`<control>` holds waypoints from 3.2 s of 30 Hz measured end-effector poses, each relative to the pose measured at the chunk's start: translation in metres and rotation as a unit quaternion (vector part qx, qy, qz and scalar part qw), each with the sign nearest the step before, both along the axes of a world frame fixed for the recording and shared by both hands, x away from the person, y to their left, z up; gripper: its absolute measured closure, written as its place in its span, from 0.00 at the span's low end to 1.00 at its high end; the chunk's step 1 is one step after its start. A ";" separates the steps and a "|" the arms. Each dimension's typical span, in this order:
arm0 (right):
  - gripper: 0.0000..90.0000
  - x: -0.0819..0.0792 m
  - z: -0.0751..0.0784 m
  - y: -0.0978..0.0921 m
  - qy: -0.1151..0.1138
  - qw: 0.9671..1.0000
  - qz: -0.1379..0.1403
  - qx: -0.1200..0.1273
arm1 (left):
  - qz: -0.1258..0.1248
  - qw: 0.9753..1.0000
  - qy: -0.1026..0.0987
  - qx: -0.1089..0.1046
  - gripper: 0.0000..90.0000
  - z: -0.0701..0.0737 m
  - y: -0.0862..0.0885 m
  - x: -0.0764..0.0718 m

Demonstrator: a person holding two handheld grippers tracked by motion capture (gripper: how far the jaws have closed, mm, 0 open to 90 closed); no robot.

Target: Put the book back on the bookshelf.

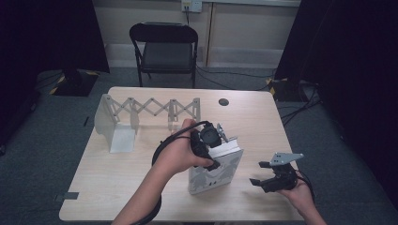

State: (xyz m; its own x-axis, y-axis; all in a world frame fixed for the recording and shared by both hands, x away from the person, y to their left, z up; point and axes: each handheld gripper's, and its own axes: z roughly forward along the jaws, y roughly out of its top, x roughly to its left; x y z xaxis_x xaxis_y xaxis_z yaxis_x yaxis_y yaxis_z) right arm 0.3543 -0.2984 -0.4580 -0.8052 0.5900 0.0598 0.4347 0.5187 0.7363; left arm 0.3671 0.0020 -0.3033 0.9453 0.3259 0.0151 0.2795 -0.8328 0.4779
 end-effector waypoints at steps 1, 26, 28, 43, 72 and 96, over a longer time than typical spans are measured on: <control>0.20 0.000 -0.002 -0.001 0.001 1.000 -0.001 -0.001 | -0.001 1.000 -0.001 -0.002 0.47 -0.001 -0.001 0.000; 0.19 -0.004 -0.032 0.007 0.007 1.000 -0.024 -0.006 | -0.009 1.000 0.004 0.018 0.46 -0.020 -0.017 0.004; 0.18 -0.004 -0.034 0.008 0.006 1.000 -0.023 -0.009 | -0.006 1.000 0.007 0.014 0.44 -0.021 -0.017 0.004; 0.17 -0.008 -0.039 0.012 -0.010 0.999 -0.027 -0.016 | 0.008 0.999 0.014 0.039 0.33 -0.026 -0.020 0.003; 0.17 -0.008 -0.041 0.012 -0.019 0.999 -0.028 -0.014 | 0.023 0.998 0.022 0.054 0.56 -0.017 -0.024 -0.005; 0.17 -0.009 -0.041 0.013 -0.022 0.999 -0.028 -0.017 | 0.051 0.997 0.028 0.057 0.58 -0.015 -0.023 -0.006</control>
